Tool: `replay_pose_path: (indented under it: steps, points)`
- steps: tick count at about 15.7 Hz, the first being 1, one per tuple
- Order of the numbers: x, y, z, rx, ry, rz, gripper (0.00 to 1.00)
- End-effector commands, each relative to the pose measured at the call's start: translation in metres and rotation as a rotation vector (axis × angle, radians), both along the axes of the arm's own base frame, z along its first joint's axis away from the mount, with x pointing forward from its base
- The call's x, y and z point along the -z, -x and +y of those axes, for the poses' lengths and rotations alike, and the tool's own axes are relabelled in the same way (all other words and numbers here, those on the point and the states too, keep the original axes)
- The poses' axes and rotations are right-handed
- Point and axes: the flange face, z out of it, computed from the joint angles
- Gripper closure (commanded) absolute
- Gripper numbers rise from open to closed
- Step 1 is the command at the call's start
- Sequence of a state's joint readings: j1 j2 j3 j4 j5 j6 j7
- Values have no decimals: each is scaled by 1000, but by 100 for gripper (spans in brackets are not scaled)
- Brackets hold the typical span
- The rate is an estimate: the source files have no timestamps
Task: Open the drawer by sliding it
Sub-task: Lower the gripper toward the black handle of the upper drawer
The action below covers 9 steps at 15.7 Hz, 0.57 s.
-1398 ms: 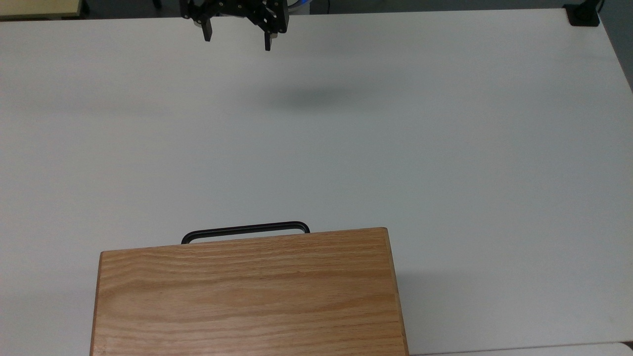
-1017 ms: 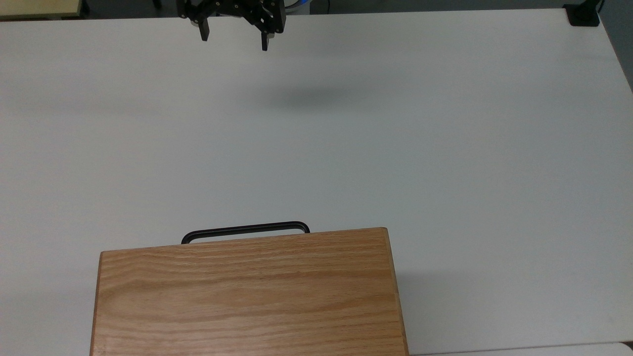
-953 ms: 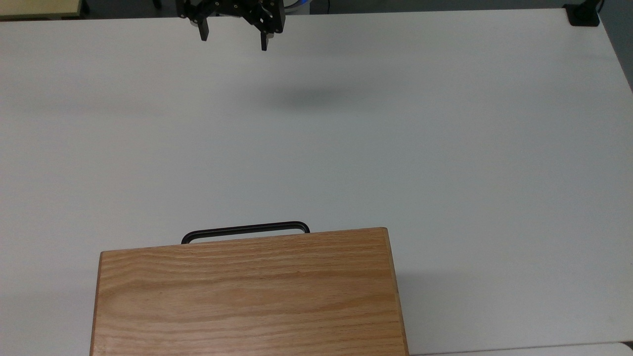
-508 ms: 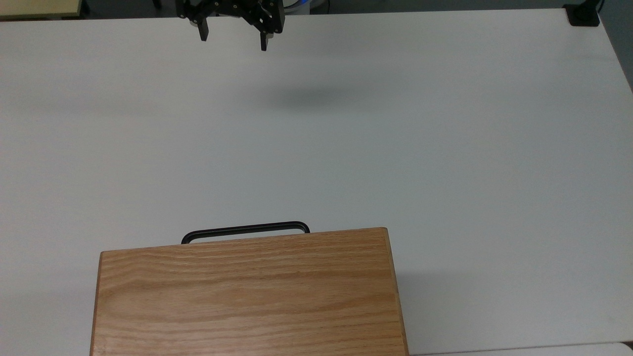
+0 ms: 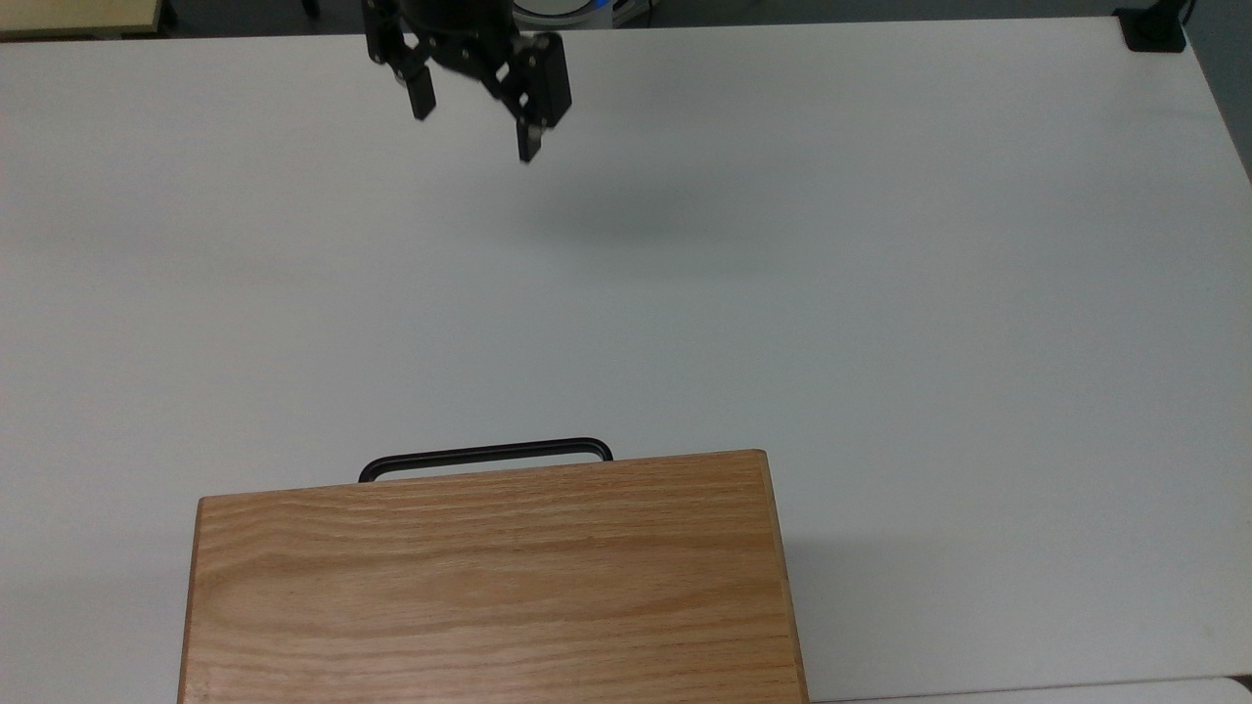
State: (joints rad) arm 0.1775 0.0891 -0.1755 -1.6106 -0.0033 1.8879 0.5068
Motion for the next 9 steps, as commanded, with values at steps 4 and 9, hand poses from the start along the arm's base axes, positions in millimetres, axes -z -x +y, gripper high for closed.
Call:
replay_pose_path:
  steps: [4, 9]
  points:
    - [37, -58, 11, 437, -191, -226, 0]
    - [39, -96, 10, 654, -395, -401, 0]
